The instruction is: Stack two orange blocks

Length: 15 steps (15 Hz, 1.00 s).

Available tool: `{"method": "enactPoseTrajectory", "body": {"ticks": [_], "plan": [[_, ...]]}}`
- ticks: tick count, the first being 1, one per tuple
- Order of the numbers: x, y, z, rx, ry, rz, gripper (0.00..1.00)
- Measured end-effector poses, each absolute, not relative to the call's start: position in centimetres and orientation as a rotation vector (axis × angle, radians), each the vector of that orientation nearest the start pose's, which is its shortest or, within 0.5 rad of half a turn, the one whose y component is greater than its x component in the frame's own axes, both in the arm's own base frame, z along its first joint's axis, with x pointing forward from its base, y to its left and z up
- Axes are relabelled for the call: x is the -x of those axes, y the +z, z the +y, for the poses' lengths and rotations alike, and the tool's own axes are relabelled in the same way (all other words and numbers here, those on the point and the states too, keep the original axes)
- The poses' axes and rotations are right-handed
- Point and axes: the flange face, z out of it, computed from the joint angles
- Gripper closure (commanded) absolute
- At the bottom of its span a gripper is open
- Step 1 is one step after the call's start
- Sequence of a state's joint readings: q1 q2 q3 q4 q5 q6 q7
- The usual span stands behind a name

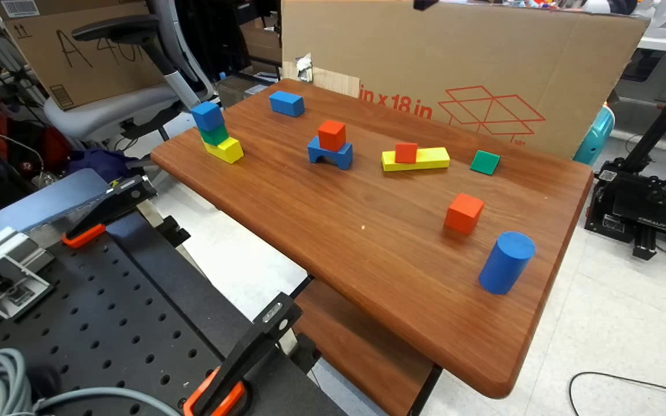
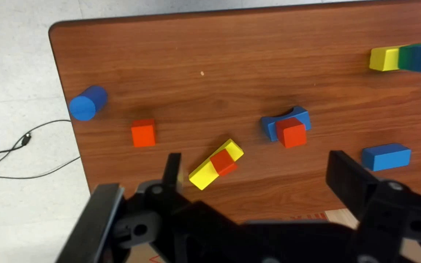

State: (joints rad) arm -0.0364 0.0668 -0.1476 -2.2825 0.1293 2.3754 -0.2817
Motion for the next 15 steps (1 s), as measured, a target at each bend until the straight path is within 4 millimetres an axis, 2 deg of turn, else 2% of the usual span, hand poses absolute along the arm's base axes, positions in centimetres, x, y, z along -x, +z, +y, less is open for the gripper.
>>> {"method": "enactPoseTrajectory", "body": {"ticks": [7, 11, 15], "plan": [[-57.7, 26.3, -8.8, 3.111, -0.068, -0.218, 0.00], [-60.1, 23.3, -8.2, 3.171, -0.006, -0.400, 0.00], [-61.7, 20.8, -6.5, 3.182, 0.033, -0.534, 0.00]]}}
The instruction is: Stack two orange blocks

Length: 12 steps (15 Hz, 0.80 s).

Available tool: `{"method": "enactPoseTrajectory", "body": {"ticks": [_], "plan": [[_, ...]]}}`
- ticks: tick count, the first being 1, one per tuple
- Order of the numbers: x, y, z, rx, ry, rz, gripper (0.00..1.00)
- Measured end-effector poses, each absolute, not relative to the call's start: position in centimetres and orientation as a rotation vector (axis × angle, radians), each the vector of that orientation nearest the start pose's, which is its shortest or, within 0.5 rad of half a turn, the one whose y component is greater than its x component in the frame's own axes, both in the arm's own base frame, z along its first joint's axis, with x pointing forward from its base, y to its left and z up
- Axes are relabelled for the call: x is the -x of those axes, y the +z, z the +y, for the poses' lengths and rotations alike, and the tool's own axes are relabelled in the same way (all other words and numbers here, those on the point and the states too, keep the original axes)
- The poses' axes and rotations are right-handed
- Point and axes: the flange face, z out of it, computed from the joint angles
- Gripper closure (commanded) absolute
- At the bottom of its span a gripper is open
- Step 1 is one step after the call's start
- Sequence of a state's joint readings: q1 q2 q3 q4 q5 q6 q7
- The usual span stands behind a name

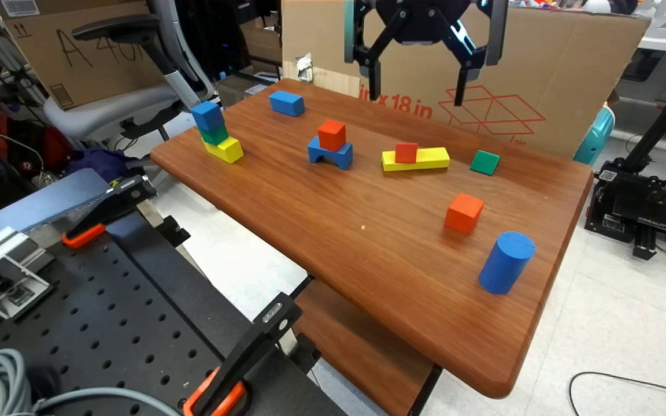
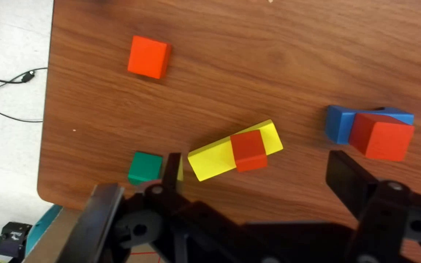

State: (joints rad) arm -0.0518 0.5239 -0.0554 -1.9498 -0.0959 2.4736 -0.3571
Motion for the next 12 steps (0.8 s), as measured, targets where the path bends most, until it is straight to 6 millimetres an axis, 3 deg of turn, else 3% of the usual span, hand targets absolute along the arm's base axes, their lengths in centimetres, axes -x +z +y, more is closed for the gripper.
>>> {"method": "enactPoseTrajectory", "body": {"ticks": [5, 12], "plan": [[-63.1, 18.4, -4.4, 3.159, 0.052, -0.602, 0.00], [-64.5, 16.3, -4.4, 3.148, 0.131, -0.605, 0.00]]}}
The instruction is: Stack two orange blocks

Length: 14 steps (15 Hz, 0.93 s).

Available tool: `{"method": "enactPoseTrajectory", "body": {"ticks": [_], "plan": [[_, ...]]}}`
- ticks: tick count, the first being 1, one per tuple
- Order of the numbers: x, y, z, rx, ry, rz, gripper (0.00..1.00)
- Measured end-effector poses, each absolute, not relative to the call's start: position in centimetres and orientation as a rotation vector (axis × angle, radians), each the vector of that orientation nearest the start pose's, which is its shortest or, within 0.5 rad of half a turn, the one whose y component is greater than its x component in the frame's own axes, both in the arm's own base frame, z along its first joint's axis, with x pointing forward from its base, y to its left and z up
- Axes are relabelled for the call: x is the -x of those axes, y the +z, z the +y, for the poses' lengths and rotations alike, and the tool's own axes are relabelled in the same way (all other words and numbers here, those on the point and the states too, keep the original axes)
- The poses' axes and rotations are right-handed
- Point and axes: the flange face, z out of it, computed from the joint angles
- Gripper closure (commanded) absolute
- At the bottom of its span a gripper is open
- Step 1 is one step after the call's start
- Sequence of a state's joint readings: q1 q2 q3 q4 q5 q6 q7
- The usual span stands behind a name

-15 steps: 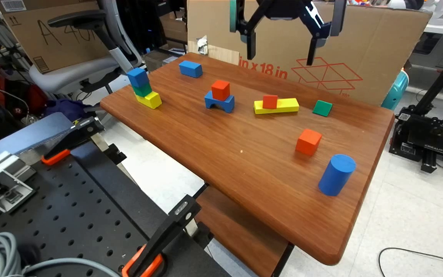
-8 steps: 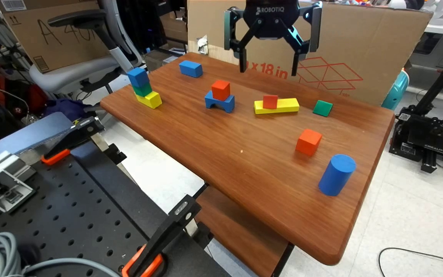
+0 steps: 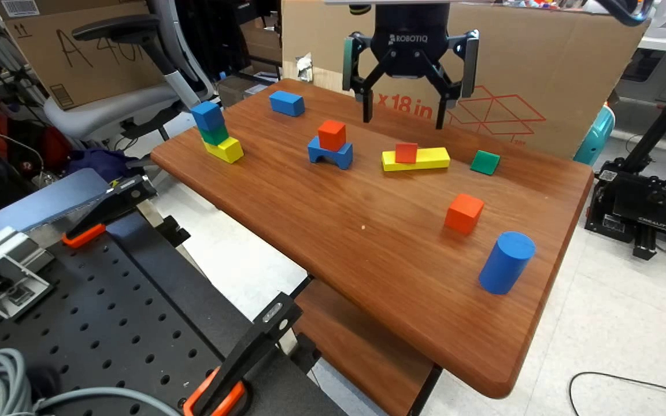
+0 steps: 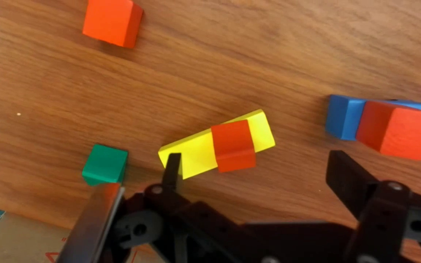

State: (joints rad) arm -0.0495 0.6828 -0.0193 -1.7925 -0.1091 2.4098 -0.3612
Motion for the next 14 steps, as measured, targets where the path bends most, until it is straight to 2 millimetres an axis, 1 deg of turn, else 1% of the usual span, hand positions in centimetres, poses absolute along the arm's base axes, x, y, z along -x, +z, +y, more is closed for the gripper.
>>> {"method": "enactPoseTrajectory", "body": {"ticks": [3, 7, 13, 14], "plan": [[-64.9, 15.2, -4.5, 3.138, 0.202, -0.602, 0.00], [-65.5, 14.1, -4.5, 3.130, 0.252, -0.600, 0.00], [-66.5, 13.0, -4.6, 3.129, 0.273, -0.600, 0.00], [-66.6, 12.8, -4.6, 3.130, 0.274, -0.601, 0.01]]}}
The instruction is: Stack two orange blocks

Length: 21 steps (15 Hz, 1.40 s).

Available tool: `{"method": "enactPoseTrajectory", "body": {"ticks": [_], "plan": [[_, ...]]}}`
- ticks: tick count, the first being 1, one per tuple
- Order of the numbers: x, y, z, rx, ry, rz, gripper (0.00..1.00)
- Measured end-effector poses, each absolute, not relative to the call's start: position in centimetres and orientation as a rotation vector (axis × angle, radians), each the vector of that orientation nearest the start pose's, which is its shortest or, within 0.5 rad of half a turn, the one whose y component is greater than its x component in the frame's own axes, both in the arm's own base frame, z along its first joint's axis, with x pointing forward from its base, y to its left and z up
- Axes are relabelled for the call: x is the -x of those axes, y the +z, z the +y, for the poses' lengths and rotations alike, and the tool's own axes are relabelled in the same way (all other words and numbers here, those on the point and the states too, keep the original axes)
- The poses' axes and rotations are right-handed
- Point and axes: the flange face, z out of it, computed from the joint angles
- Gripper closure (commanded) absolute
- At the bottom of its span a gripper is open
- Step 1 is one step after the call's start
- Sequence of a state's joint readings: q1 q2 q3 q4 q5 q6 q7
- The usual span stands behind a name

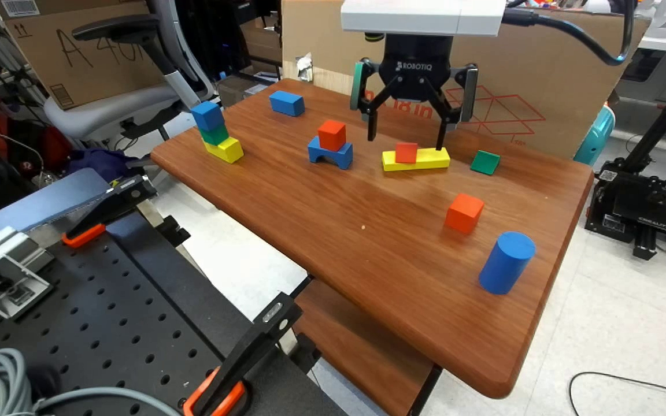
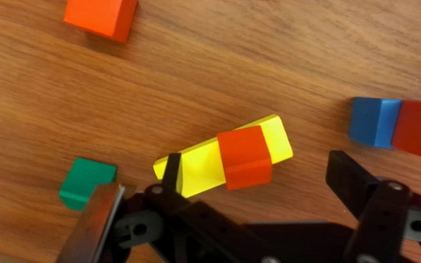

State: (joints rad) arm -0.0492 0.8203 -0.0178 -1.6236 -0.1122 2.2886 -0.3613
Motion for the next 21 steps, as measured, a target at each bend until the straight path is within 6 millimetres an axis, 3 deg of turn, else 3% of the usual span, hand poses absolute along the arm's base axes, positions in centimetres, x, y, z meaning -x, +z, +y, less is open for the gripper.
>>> {"method": "enactPoseTrajectory", "body": {"ticks": [1, 3, 11, 18, 21], "plan": [[-66.7, 12.6, -4.6, 3.129, 0.277, -0.601, 0.26], [-66.8, 12.3, -4.6, 3.128, 0.292, -0.603, 0.28], [-67.2, 12.3, -4.8, 3.134, 0.309, -0.619, 0.91], [-67.2, 12.4, -5.3, 3.139, 0.306, -0.609, 0.92], [-67.1, 13.4, -5.6, 3.143, 0.292, -0.602, 0.92]]}}
